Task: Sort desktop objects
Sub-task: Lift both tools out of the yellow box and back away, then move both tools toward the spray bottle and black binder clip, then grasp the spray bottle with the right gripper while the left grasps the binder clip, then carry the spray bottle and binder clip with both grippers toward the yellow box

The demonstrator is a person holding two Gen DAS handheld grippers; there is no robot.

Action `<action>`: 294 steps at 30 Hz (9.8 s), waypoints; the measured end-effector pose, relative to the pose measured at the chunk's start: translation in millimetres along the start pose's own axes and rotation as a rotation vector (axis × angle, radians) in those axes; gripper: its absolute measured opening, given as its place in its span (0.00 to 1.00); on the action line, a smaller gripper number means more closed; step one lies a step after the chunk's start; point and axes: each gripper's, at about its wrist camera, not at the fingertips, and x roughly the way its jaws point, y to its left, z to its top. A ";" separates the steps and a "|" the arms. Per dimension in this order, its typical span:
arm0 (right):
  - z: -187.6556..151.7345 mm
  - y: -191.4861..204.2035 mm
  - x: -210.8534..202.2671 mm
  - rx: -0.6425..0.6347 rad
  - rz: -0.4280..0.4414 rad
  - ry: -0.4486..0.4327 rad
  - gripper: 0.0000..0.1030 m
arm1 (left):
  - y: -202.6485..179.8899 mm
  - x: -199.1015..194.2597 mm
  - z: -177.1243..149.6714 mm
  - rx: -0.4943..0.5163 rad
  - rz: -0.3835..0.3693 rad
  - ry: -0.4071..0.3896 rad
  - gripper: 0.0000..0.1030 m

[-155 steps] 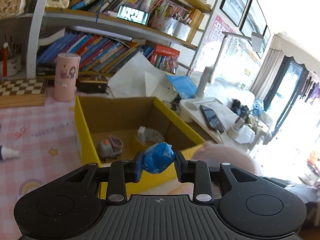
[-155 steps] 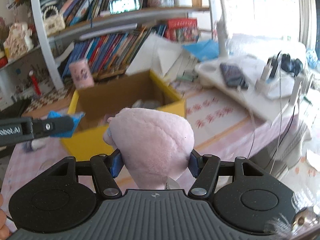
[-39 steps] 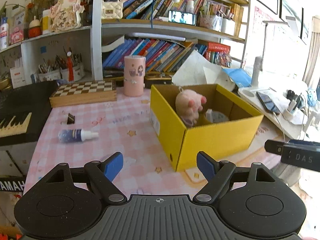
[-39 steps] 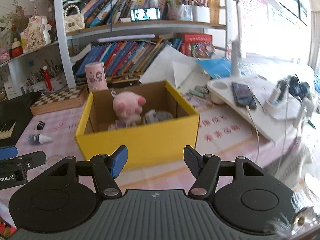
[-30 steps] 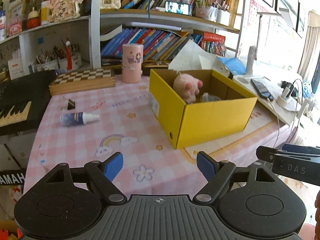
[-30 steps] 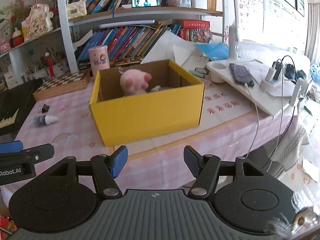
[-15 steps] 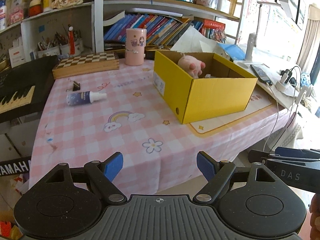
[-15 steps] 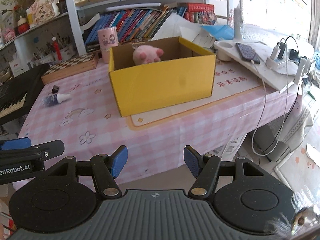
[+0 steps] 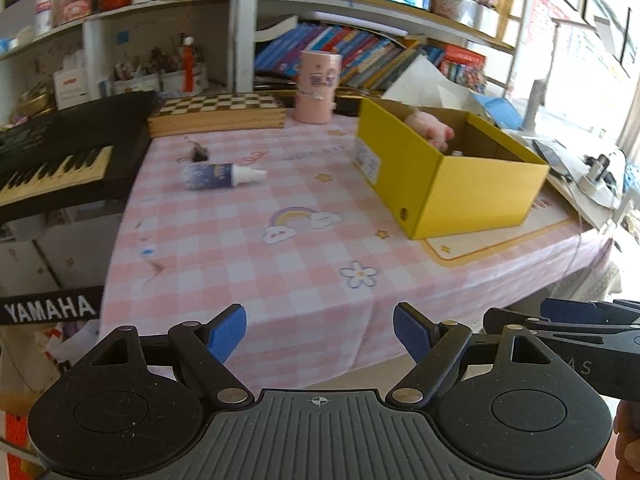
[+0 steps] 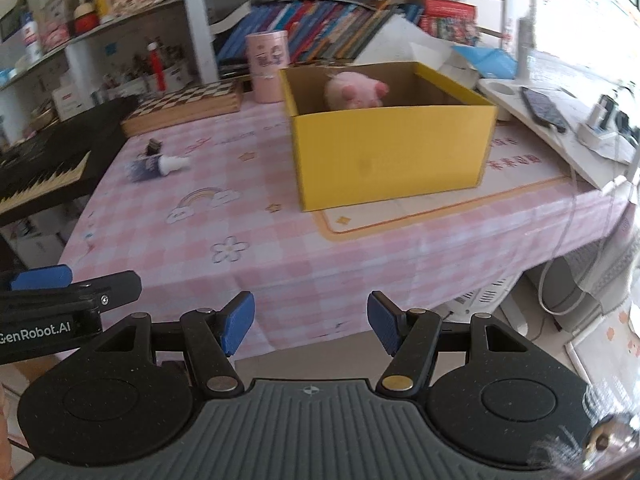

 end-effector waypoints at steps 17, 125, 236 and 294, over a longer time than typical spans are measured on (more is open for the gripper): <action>22.4 86.5 16.2 -0.219 0.195 -0.012 0.60 | 69.0 -27.1 -2.2 -0.159 0.180 -0.063 0.81; 206.1 122.6 312.5 -0.418 0.276 0.273 0.30 | 137.0 265.1 188.9 -0.271 0.431 -0.007 0.52; 2.8 -16.5 4.3 0.077 0.063 0.134 0.29 | -26.8 -1.7 27.6 -0.004 -0.218 -0.037 0.00; 235.4 -170.5 89.6 -0.175 0.139 -0.255 0.29 | -195.2 180.2 179.1 0.108 -0.041 -0.188 0.00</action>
